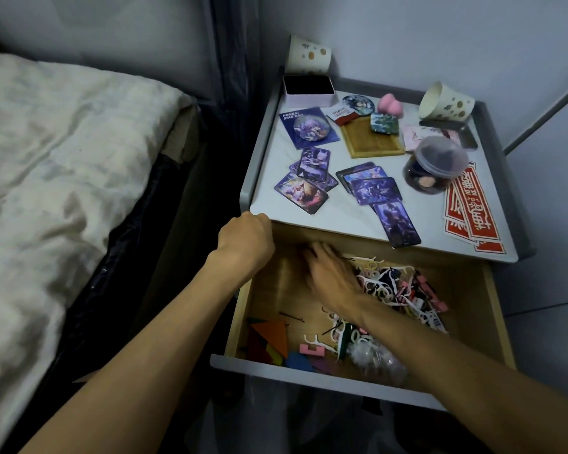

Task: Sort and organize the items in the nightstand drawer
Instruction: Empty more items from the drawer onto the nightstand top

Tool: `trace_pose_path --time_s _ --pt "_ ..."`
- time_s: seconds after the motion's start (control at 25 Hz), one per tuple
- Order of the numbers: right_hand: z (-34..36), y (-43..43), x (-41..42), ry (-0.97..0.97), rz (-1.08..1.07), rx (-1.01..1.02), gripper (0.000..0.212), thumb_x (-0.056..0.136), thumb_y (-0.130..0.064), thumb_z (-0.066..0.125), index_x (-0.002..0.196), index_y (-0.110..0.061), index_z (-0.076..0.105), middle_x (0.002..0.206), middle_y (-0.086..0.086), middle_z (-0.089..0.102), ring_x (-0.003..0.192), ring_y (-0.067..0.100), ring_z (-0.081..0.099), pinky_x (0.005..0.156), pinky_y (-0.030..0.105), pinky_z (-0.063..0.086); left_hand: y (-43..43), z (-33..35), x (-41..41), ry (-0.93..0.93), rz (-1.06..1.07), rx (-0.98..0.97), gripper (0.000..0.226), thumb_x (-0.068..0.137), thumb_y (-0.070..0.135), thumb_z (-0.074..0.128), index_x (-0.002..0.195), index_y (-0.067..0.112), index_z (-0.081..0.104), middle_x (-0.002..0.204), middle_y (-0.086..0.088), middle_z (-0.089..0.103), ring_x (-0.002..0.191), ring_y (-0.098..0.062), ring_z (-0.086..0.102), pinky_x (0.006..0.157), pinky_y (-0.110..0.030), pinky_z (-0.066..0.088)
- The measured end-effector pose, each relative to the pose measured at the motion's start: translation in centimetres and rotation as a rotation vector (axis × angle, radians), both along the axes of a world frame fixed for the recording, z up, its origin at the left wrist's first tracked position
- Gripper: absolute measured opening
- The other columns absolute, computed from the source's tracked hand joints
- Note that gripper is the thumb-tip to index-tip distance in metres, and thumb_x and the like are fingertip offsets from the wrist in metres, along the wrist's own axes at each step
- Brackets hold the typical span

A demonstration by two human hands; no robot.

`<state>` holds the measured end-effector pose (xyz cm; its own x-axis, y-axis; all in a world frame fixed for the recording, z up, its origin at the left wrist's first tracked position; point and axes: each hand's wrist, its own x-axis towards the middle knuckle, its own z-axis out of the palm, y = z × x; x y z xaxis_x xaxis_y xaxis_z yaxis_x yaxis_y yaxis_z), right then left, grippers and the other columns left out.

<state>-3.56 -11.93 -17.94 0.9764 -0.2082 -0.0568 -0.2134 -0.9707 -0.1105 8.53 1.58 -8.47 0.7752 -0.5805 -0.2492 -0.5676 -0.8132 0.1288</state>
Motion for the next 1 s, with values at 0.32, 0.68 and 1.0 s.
trace_pose_path --time_s 0.32,0.68,1.0 --pt "-0.4 -2.1 -3.0 -0.044 0.128 0.155 0.017 0.083 -0.008 0.068 0.1 -0.013 0.067 0.1 0.005 0.062 0.099 0.028 0.059 0.085 0.038 0.049 -0.2 0.1 -0.4 -0.03 -0.003 0.02 0.02 0.096 0.019 0.055 0.11 0.007 0.062 0.102 -0.012 0.064 0.091 -0.028 0.065 0.071 -0.034 0.051" --pt "0.1 1.3 0.5 -0.031 -0.187 0.058 0.032 0.091 -0.008 0.055 0.122 -0.012 0.06 0.124 0.01 0.057 0.12 0.029 0.052 0.098 0.04 0.043 -0.2 0.3 -0.2 0.049 0.04 -0.031 0.02 0.094 0.023 0.054 0.105 0.009 0.061 0.103 -0.011 0.064 0.093 -0.03 0.064 0.076 -0.037 0.054" --pt "0.6 0.3 -1.8 0.215 0.269 0.246 0.027 0.092 -0.028 0.063 0.115 -0.015 0.069 0.118 0.004 0.058 0.117 0.022 0.051 0.095 0.031 0.039 -0.4 0.5 -0.3 0.029 0.002 0.0 0.026 0.097 0.026 0.05 0.11 0.008 0.062 0.107 -0.012 0.064 0.098 -0.031 0.064 0.076 -0.035 0.05"
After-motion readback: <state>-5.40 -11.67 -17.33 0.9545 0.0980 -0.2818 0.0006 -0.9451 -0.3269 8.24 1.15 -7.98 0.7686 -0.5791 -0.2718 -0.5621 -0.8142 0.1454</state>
